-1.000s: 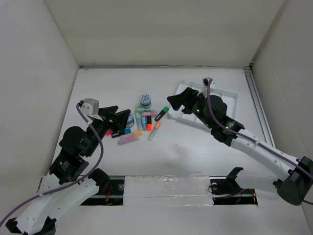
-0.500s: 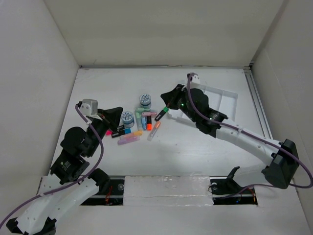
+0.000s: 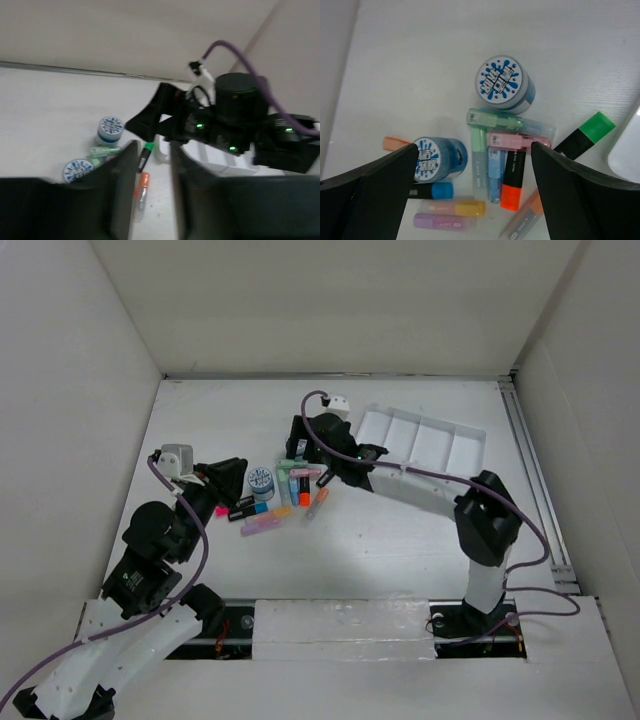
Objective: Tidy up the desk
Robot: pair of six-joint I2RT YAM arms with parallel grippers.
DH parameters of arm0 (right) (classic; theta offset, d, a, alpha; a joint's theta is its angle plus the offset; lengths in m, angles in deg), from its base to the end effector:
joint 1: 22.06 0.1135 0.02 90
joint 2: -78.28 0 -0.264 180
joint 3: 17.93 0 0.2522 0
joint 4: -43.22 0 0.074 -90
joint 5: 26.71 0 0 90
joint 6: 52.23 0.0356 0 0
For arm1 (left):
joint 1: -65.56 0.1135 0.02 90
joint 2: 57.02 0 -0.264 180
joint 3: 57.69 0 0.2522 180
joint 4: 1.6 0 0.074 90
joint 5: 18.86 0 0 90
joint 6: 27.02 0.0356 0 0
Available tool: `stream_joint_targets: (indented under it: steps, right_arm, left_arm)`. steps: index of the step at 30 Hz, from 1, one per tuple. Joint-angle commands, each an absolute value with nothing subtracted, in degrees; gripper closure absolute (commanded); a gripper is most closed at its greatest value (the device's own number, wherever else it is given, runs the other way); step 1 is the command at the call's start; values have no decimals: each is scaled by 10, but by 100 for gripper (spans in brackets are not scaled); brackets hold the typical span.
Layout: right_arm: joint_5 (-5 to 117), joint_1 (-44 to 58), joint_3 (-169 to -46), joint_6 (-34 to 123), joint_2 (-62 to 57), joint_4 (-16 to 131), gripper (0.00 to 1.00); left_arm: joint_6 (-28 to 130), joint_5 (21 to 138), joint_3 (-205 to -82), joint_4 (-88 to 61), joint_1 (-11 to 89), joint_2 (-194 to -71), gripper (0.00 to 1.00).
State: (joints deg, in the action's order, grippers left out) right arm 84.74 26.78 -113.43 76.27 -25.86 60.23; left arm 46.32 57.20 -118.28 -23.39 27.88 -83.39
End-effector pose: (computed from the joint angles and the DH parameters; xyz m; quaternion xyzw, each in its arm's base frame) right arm 0.2931 0.3155 0.2852 0.0238 0.8372 0.2473 0.4872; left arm 0.0828 -0.0531 0.3960 0.0204 0.6286 -0.2857 0.7231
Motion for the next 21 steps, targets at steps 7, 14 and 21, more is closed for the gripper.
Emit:
stream_joint_targets:
  steps: [7, 14, 21]
  right_arm:
    - [897, 273, -1297, 723, -411, 676, 0]
    - [924, 267, -1428, 715, -509, 737, 0]
    - [936, 256, -1517, 706, -586, 781, 6]
  left_arm:
    - [465, 587, -1179, -217, 282, -830, 95]
    - [467, 595, -1175, -210, 282, -829, 70]
    - [469, 599, -1174, -208, 282, -833, 68]
